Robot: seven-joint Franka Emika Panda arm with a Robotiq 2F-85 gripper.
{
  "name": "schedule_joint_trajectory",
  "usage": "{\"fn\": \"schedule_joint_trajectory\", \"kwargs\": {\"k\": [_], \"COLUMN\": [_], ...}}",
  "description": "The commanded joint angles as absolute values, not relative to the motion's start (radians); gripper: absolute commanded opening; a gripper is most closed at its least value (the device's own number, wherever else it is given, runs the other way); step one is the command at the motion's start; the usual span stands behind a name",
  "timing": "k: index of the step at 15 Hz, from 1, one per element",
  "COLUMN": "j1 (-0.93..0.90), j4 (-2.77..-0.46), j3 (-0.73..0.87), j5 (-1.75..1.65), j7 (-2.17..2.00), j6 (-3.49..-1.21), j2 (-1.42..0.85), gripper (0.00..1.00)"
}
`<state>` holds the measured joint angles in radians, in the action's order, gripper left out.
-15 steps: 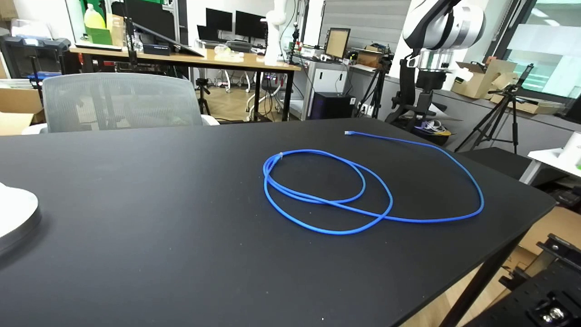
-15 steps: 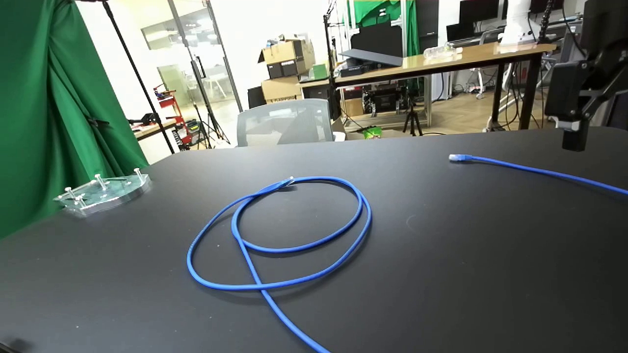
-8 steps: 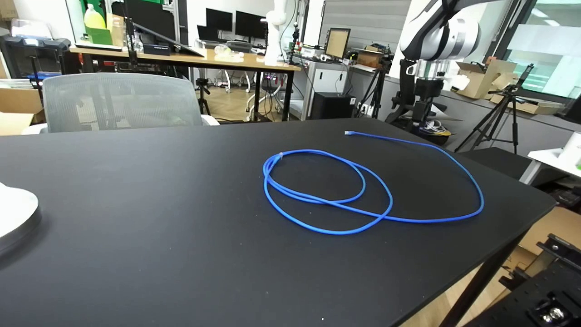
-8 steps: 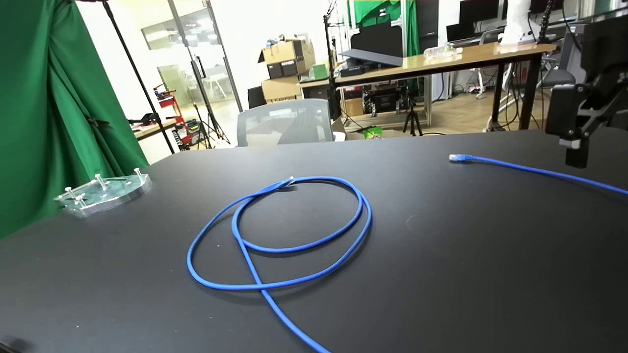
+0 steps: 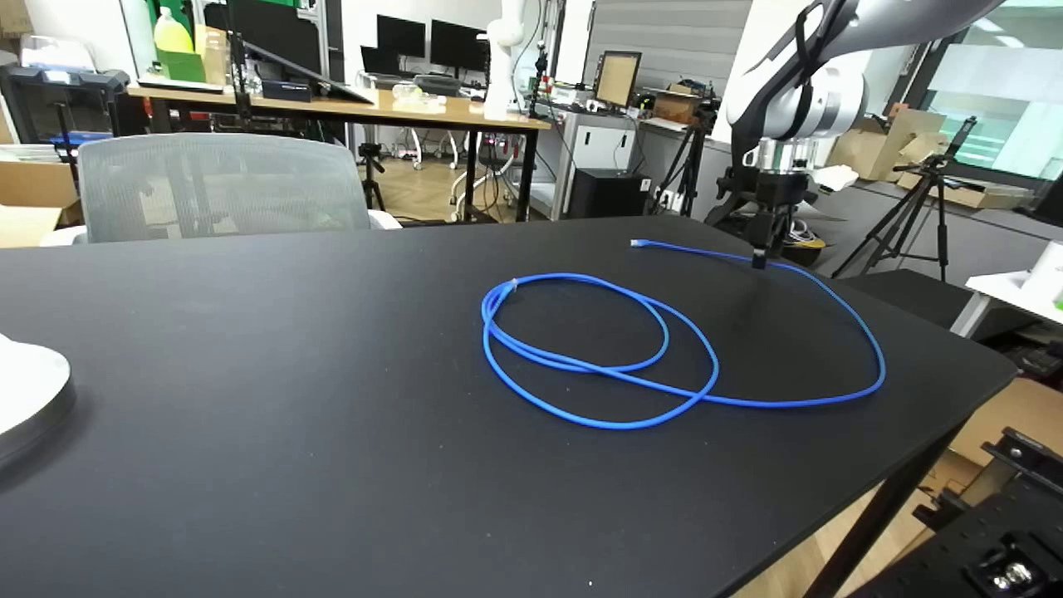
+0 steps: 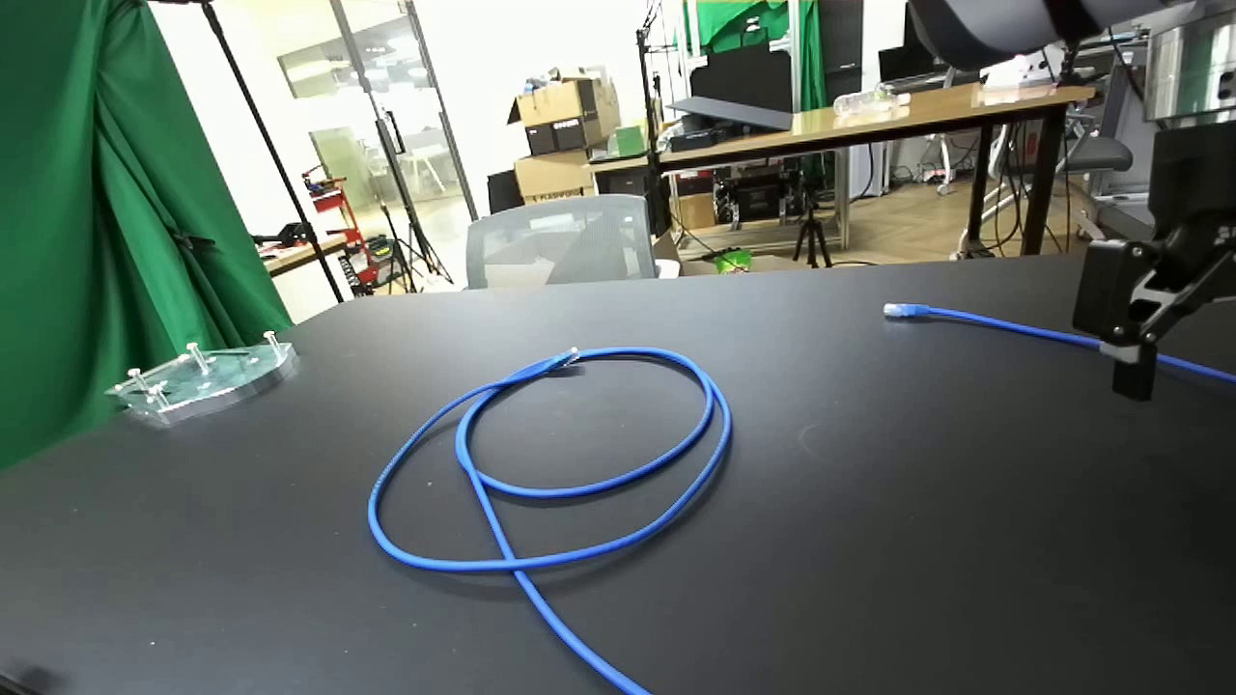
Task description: Use the blue cable on the table to make a smaller circle
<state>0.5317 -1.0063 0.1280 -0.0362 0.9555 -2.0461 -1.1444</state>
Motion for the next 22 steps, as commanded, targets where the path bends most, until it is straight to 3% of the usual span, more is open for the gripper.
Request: {"fn": "schedule_joint_trajectory", "kwargs": {"k": [1,3,12,14,22], "j1": [0.552,0.56,0.573,0.573,0.573], "j4": [-0.885,-0.855,-0.732,-0.709,-0.764], "j3": [0.122,0.118,0.108,0.107,0.052], "j5": [-0.024,-0.02,-0.01,-0.01,0.03], "j7": [0.909,0.905,0.89,0.888,1.037], "j6": [-1.987,-1.973,-1.902,-1.891,-1.882], "j2": [-1.206,-1.22,-1.278,-1.29,-1.236], "gripper": [0.75,0.68,0.04,0.0,0.02]}}
